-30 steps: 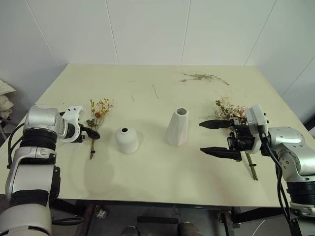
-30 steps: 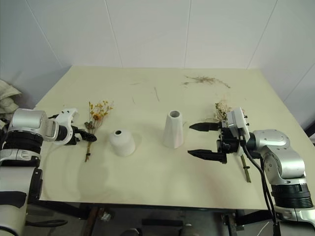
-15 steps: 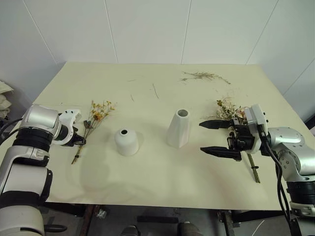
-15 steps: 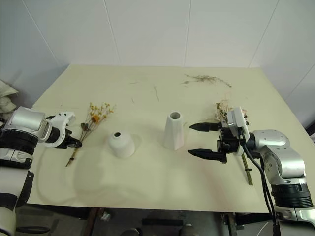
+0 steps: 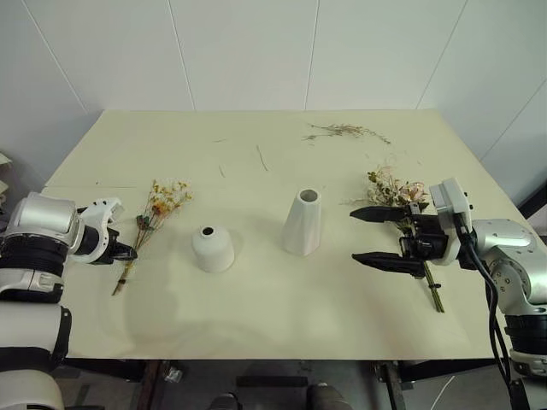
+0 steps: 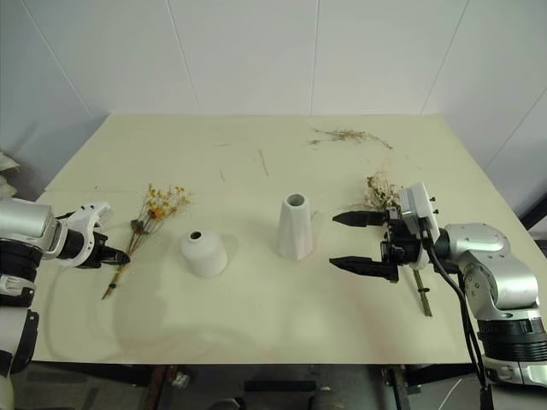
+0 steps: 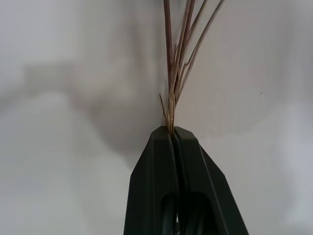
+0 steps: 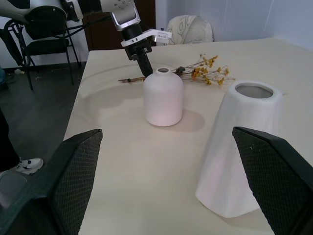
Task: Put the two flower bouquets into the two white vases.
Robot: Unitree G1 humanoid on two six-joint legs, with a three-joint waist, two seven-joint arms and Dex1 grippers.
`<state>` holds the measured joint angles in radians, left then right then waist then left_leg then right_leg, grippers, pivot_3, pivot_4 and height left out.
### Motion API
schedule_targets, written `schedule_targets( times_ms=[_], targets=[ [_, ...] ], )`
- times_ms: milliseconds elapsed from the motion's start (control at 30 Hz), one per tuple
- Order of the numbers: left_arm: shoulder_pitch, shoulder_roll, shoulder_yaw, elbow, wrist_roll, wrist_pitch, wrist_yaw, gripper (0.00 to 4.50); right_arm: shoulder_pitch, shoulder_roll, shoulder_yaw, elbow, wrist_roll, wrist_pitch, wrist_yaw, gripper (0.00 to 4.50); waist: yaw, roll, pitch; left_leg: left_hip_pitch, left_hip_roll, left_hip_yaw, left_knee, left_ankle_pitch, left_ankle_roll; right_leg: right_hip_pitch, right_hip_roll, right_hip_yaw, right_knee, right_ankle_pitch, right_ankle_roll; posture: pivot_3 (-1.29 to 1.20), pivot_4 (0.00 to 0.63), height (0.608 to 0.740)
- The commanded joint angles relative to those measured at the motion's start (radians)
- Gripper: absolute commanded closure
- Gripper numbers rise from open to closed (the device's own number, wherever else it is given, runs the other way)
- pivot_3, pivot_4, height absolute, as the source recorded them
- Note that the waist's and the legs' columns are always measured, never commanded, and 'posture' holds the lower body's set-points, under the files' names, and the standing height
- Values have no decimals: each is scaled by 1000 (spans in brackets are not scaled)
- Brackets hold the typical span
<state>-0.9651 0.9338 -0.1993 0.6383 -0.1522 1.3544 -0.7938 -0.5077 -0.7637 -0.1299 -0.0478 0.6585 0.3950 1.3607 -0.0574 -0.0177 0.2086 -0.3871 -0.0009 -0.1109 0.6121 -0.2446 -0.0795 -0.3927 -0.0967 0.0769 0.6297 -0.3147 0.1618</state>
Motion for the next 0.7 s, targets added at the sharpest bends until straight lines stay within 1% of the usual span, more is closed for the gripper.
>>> schedule_targets(
  times_ms=[33,100,133,167,267,333,367,400,433,500,533,567,700],
  targets=[
    [46,-12,-47,-1,-2,41,-17,4469,-20,-5,-31,-26,20,-5,-10,0,1,0,0,0,0,0,0,0,0,0,0,0,0,0,0,0,150,740],
    [47,-12,-44,-12,-1,26,-19,4469,-16,-5,-32,-26,19,-9,-9,0,2,0,0,0,0,0,0,0,0,0,0,0,0,0,0,0,150,740],
    [48,-15,-25,-15,-2,3,-14,4469,-13,-5,-33,-27,19,-10,-10,0,3,0,0,0,0,0,0,0,0,0,0,0,0,0,0,0,150,740],
    [47,-26,20,-21,-15,-29,-6,4469,-10,-7,-36,-27,19,-11,-11,0,3,0,0,0,0,0,0,0,0,0,0,0,0,0,0,0,150,740],
    [40,-79,229,-40,-70,-277,51,4469,9,-11,-44,-39,18,-12,-18,0,16,0,0,0,0,0,0,0,0,0,0,0,1,0,0,0,150,740],
    [44,-91,291,-55,-87,-362,47,4469,18,-13,-47,-49,20,-10,-22,0,28,-5,3,-2,0,-2,1,2,-2,-1,0,-2,2,1,-1,0,150,740],
    [46,-105,356,-71,-119,-432,50,4469,25,-15,-50,-58,19,-10,-27,0,30,-6,4,-3,0,-2,2,2,-3,-2,0,-3,2,1,-1,0,150,740],
    [51,-121,457,-98,-169,-477,75,4469,27,-18,-57,-65,14,-12,-40,0,30,-7,4,-3,0,-3,2,2,-3,-2,0,-3,1,2,-1,0,150,740],
    [56,-134,528,-116,-205,-507,96,4469,29,-20,-62,-71,11,-13,-49,0,30,-7,4,-4,0,-3,2,2,-3,-2,0,-3,0,3,-1,0,150,740],
    [123,-188,683,-229,-295,-649,92,4469,27,-34,-77,-71,9,-16,-52,0,29,-8,4,-5,0,-3,2,2,-3,-2,-1,-3,-2,3,-1,0,150,740],
    [153,-214,725,-279,-323,-708,86,4469,27,-41,-83,-67,11,-17,-47,0,29,-7,4,-5,0,-3,2,2,-3,-2,-1,-3,-2,3,0,0,150,740],
    [184,-233,753,-325,-361,-716,65,4469,28,-45,-90,-62,11,-22,-45,0,29,-7,4,-5,0,-1,2,2,-4,-2,-2,-3,-3,3,-1,0,150,740],
    [245,-284,751,-463,-442,-733,27,4469,28,-53,-102,-55,8,-37,-40,0,30,-7,4,-5,1,0,1,1,-5,-2,-2,-3,-4,2,-1,0,150,740]
  ],
)
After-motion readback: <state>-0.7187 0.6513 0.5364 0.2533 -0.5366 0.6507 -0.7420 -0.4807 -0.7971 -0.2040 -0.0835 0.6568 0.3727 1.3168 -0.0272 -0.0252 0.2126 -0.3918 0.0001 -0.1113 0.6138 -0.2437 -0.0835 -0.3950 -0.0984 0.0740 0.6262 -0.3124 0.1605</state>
